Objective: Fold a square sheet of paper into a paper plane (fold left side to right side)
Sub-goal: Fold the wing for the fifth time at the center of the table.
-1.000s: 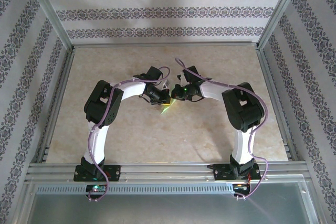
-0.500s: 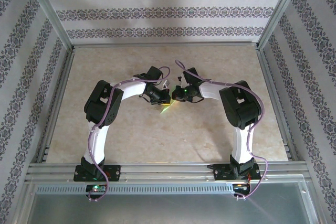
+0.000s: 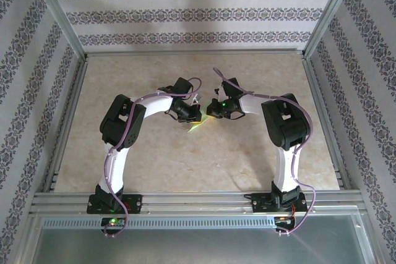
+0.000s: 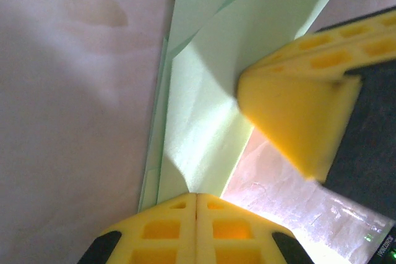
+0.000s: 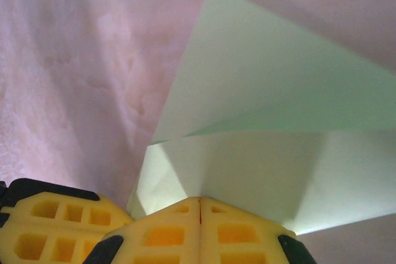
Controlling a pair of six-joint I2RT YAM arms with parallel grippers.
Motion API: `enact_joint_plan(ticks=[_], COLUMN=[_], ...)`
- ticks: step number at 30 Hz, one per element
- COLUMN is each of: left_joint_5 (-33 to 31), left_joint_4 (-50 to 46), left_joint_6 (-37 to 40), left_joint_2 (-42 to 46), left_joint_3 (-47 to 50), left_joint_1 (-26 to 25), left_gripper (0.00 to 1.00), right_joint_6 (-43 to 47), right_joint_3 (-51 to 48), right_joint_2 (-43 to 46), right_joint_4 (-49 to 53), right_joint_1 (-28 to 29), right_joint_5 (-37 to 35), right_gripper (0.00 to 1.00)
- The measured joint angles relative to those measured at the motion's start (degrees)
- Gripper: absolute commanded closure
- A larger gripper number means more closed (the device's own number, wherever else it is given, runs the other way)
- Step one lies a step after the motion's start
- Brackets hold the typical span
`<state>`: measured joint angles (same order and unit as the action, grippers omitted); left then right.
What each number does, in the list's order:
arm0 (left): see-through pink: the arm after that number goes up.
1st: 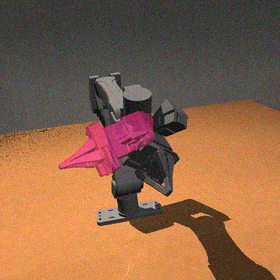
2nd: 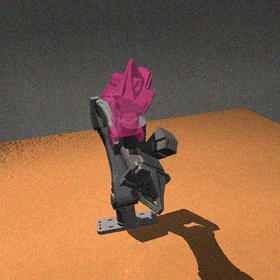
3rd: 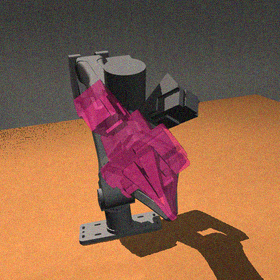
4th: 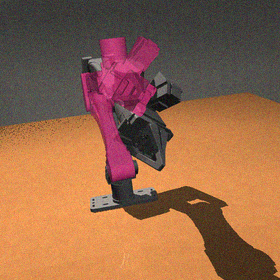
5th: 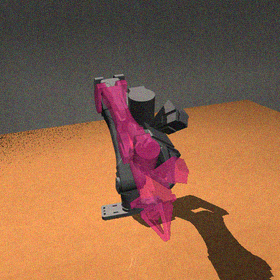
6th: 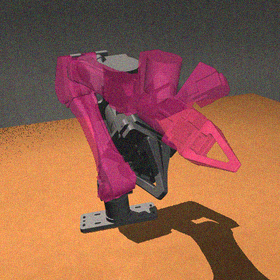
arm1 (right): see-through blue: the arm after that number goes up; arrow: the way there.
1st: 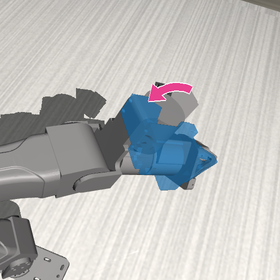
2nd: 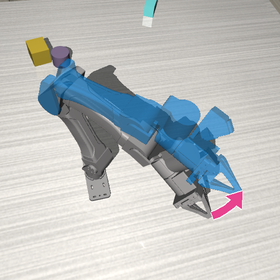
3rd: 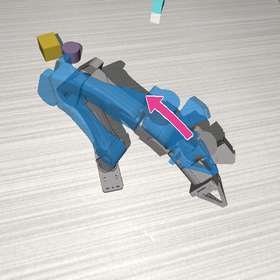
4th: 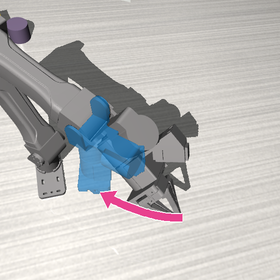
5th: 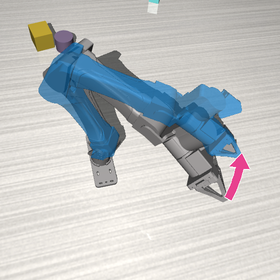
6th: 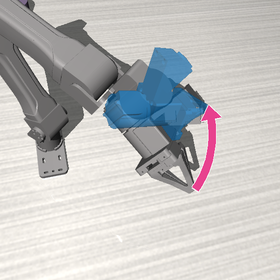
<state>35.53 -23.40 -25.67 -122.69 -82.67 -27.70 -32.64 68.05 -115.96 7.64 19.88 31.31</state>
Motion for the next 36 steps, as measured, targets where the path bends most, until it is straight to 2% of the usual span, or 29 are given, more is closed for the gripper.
enact_joint_plan(ticks=[13,20,26,31,36], left_joint_5=[0.00,-0.02,-0.02,-0.04,-0.13], left_joint_4=[-0.02,-0.20,-0.20,-0.20,-0.22], left_joint_6=[0.09,0.26,0.42,0.50,0.66], left_joint_2=[-0.07,-0.11,-0.11,-0.11,-0.11], left_joint_3=[-0.09,-0.24,-0.24,-0.26,-0.31], left_joint_1=[0.00,-0.07,-0.11,-0.11,-0.17], left_gripper=[1.00,1.00,1.00,1.00,1.00], right_joint_6=[-0.04,-0.07,-0.04,-0.46,-4.46], right_joint_3=[2.86,4.50,4.96,4.02,1.88], right_joint_2=[-1.46,-2.60,-1.57,4.92,10.40], right_joint_4=[1.92,3.54,5.03,5.86,4.46], right_joint_1=[-9.20,-11.10,-13.38,-12.87,-6.49], right_joint_5=[-0.28,1.66,-0.33,-1.53,-1.70], right_gripper=[1.00,1.00,1.00,1.00,1.00])
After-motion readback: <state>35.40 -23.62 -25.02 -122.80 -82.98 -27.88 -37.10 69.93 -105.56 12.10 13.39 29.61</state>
